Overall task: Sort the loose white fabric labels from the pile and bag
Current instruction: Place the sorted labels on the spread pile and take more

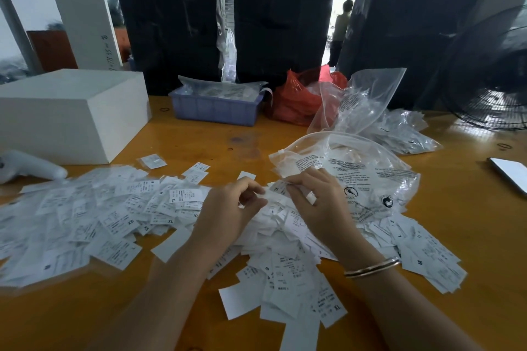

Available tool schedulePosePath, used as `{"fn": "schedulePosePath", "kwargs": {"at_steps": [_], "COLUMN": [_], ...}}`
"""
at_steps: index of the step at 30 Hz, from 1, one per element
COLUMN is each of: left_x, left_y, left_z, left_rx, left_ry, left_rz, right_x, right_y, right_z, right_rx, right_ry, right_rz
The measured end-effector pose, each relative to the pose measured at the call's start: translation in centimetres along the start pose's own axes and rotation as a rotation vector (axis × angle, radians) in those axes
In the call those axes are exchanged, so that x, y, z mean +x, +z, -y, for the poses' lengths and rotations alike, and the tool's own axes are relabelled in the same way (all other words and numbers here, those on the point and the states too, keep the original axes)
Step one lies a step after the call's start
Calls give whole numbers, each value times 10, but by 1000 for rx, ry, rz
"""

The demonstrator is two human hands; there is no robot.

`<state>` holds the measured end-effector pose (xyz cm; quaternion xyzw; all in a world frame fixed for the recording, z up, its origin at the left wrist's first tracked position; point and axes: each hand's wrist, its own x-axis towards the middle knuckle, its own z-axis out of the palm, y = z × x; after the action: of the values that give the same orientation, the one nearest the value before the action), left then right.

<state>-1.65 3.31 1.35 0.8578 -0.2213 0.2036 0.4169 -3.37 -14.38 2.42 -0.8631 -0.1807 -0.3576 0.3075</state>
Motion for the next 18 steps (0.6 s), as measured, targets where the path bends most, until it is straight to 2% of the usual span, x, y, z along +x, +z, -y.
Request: {"fn": "schedulePosePath", "kwargs": {"at_steps": [4, 13, 18], "left_x": [0, 3, 2], "left_y": [1, 4, 7], "left_z": [0, 5, 3], "left_rx": [-3, -4, -154], "left_ry": [-5, 38, -73], "left_rz": [2, 23, 110], "right_x": [0, -2, -3], "right_y": [0, 2, 10], "right_z": [-1, -2, 1], "right_rx": [-76, -126, -94], "right_ry": [-9, -8, -49], "right_rz": [26, 204, 268]}}
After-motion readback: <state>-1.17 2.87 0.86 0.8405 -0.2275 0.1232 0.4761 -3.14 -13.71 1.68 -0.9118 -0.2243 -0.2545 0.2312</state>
